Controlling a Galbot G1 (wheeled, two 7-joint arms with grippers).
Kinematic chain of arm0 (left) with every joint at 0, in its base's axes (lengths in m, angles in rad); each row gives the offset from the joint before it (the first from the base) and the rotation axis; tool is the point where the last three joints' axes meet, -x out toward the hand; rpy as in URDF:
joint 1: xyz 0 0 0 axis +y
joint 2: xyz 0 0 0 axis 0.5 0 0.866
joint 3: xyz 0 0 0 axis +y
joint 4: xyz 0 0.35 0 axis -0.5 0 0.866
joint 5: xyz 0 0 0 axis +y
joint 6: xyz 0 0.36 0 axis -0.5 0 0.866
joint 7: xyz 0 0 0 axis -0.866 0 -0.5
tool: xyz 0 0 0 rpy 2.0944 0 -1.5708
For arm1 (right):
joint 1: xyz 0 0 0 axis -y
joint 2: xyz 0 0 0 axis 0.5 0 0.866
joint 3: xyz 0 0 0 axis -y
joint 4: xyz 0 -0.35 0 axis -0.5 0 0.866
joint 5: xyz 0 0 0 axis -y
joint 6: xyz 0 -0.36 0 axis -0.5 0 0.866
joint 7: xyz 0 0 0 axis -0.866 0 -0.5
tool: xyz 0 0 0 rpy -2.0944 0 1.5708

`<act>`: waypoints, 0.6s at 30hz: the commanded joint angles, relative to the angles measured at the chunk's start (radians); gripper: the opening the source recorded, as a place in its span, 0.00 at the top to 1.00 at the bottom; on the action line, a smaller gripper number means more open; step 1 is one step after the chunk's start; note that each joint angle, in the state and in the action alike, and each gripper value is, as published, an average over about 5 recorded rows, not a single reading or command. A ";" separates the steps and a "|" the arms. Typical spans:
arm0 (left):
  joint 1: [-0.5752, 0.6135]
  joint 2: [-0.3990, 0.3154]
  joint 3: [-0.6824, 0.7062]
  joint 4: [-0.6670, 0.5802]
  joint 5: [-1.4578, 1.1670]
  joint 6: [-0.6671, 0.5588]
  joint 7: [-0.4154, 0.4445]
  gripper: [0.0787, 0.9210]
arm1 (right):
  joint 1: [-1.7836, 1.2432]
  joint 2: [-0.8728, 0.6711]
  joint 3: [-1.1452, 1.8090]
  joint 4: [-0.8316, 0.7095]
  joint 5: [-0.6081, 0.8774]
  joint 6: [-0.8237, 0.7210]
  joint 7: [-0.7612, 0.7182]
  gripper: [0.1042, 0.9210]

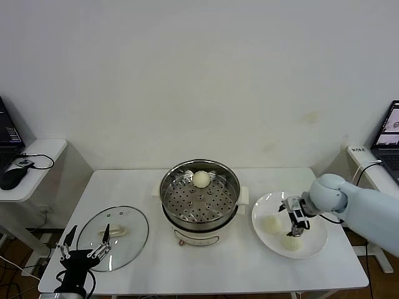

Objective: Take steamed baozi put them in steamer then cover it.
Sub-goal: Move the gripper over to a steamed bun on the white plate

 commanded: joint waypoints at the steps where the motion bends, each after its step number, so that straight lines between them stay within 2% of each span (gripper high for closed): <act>1: -0.002 0.001 -0.003 0.004 0.000 -0.001 0.000 0.12 | -0.067 0.058 0.048 -0.062 -0.028 0.000 0.007 0.12; 8: -0.003 -0.002 -0.006 0.006 0.000 -0.002 -0.001 0.12 | -0.078 0.083 0.059 -0.087 -0.045 0.003 0.015 0.13; 18: -0.003 -0.005 -0.007 0.007 0.001 -0.003 -0.001 0.12 | -0.083 0.106 0.068 -0.103 -0.054 0.002 0.016 0.19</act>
